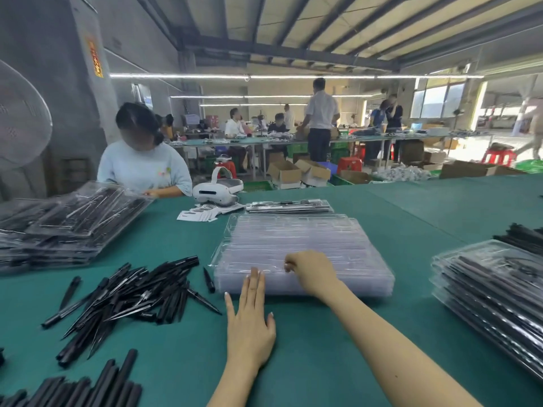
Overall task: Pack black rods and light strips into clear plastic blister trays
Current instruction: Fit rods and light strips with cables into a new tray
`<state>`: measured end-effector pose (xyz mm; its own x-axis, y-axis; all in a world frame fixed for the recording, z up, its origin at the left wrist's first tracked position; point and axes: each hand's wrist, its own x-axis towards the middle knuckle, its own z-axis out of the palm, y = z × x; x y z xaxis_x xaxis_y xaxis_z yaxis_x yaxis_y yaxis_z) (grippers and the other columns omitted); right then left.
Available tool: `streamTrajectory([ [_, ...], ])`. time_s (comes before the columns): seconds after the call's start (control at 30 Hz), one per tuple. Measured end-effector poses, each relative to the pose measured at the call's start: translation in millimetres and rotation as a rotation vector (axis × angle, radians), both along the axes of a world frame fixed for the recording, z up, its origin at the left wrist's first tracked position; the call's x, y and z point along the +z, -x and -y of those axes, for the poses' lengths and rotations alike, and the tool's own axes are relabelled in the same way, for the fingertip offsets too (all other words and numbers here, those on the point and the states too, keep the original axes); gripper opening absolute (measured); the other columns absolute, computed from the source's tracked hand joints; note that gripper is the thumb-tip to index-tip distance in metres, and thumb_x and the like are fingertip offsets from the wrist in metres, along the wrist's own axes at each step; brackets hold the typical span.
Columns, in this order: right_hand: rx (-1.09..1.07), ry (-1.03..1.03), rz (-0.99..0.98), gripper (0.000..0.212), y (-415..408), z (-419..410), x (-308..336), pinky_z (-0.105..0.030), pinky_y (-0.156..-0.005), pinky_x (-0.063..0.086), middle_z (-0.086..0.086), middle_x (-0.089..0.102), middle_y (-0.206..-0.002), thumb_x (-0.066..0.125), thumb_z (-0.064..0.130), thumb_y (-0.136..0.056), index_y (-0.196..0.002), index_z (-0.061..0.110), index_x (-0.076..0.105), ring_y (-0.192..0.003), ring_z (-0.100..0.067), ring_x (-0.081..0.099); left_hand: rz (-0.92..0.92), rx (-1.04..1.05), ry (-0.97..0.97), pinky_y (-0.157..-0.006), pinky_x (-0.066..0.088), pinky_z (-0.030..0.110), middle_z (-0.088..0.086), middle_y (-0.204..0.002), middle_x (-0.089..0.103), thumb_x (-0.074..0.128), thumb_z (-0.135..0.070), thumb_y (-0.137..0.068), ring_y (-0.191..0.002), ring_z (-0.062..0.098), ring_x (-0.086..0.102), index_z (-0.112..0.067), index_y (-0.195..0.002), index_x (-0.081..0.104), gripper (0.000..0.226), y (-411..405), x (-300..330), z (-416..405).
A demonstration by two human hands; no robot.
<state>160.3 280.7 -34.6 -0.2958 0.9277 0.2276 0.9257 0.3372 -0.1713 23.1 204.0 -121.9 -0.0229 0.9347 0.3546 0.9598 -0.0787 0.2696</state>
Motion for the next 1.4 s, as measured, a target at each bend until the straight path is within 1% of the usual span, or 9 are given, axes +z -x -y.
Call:
streamTrajectory([
  [0.23, 0.006, -0.266, 0.177, 0.008, 0.3, 19.6, -5.4, -0.03, -0.061, 0.038, -0.004, 0.069, -0.094, 0.057, 0.009, -0.09, -0.097, 0.013, 0.06, -0.086, -0.025, 0.064, 0.081, -0.034, -0.067, -0.118, -0.012, 0.041, -0.018, -0.147, -0.04, 0.043, -0.023, -0.092, -0.138, 0.002, -0.03, -0.036, -0.142, -0.028, 0.087, 1.0, -1.9, 0.5],
  [0.37, 0.113, -0.5, 0.255, 0.039, -7.7, 31.4, 7.3, -0.017, -0.033, 0.028, 0.005, 0.057, -0.051, 0.087, 0.0, -0.03, -0.056, 0.015, 0.062, -0.044, -0.01, 0.055, 0.06, -0.054, -0.118, -0.117, -0.013, 0.038, -0.019, -0.146, -0.041, 0.044, -0.016, -0.089, -0.139, 0.005, -0.029, -0.042, -0.142, -0.023, 0.09, 0.7, -0.1, 1.8],
  [0.57, 0.2, -0.294, 0.257, 0.022, -15.9, 21.3, -2.5, -0.031, -0.077, 0.044, -0.01, 0.058, -0.114, 0.045, 0.0, -0.094, -0.113, 0.005, 0.055, -0.109, -0.025, 0.053, 0.09, -0.049, -0.138, -0.117, -0.012, 0.039, -0.016, -0.148, -0.039, 0.043, -0.013, -0.089, -0.14, 0.008, -0.028, -0.042, -0.142, -0.024, 0.09, 1.7, 1.3, 7.3],
  [0.7, 0.031, -0.231, 0.064, 0.019, -19.7, 20.6, -1.9, -0.031, -0.072, 0.041, -0.008, 0.061, -0.109, 0.053, 0.021, -0.097, -0.104, 0.006, 0.063, -0.099, -0.028, 0.058, 0.092, -0.088, -0.177, -0.119, -0.009, 0.038, -0.016, -0.153, -0.027, 0.044, -0.004, -0.084, -0.143, 0.009, -0.019, -0.037, -0.146, -0.016, 0.092, -0.3, 4.5, 9.7],
  [0.77, 0.002, -0.244, 0.073, 0.014, -22.0, 22.1, -3.5, -0.027, -0.066, 0.035, -0.003, 0.061, -0.11, 0.054, 0.017, -0.096, -0.102, 0.012, 0.065, -0.098, -0.023, 0.059, 0.079, -0.091, -0.193, -0.119, 0.016, 0.042, 0.001, -0.161, 0.005, 0.057, 0.003, -0.07, -0.147, 0.02, 0.013, -0.02, -0.152, 0.016, 0.095, -2.3, 8.5, 14.7],
  [0.87, 0.025, -0.288, 0.143, 0.011, -24.3, 30.2, -6.9, -0.026, -0.063, 0.032, 0.0, 0.06, -0.107, 0.052, 0.017, -0.096, -0.1, 0.015, 0.062, -0.1, -0.02, 0.057, 0.082, -0.108, -0.299, -0.091, 0.051, 0.037, 0.007, -0.126, 0.043, 0.069, 0.006, -0.042, -0.109, 0.027, 0.05, -0.013, -0.12, 0.044, 0.084, -2.9, 4.9, 25.5],
  [1.1, 0.212, -0.512, 0.139, 0.043, -28.0, 84.8, -7.6, -0.02, -0.029, 0.032, 0.001, 0.056, -0.056, 0.098, 0.017, -0.036, -0.058, 0.013, 0.061, -0.05, -0.017, 0.059, 0.106, -0.313, -0.498, -0.092, 0.032, 0.034, 0.002, -0.113, 0.037, 0.069, 0.007, -0.048, -0.102, 0.019, 0.041, -0.015, -0.113, 0.04, 0.075, -9.0, 13.8, 69.9],
  [1.33, 0.395, -0.465, 0.145, 0.046, -50.5, 159.1, -46.7, -0.02, -0.033, 0.033, 0.009, 0.054, -0.057, 0.095, 0.041, -0.037, -0.051, 0.02, 0.057, -0.048, -0.009, 0.056, 0.06, -0.422, -0.558, -0.077, 0.034, 0.021, -0.007, -0.089, 0.056, 0.049, -0.015, -0.077, -0.08, 0.009, 0.044, -0.022, -0.102, 0.049, 0.026, 21.6, 64.8, 126.4],
  [1.4, 0.438, -0.563, 0.097, 0.042, -55.6, 182.9, -56.9, -0.02, -0.035, 0.031, 0.01, 0.052, -0.055, 0.078, 0.052, -0.069, -0.05, 0.021, 0.056, -0.045, -0.007, 0.053, 0.009, -0.375, -0.487, -0.075, 0.037, 0.024, -0.007, -0.083, 0.059, 0.052, -0.011, -0.078, -0.077, 0.011, 0.05, -0.019, -0.096, 0.056, 0.02, 45.9, 70.7, 132.3],
])
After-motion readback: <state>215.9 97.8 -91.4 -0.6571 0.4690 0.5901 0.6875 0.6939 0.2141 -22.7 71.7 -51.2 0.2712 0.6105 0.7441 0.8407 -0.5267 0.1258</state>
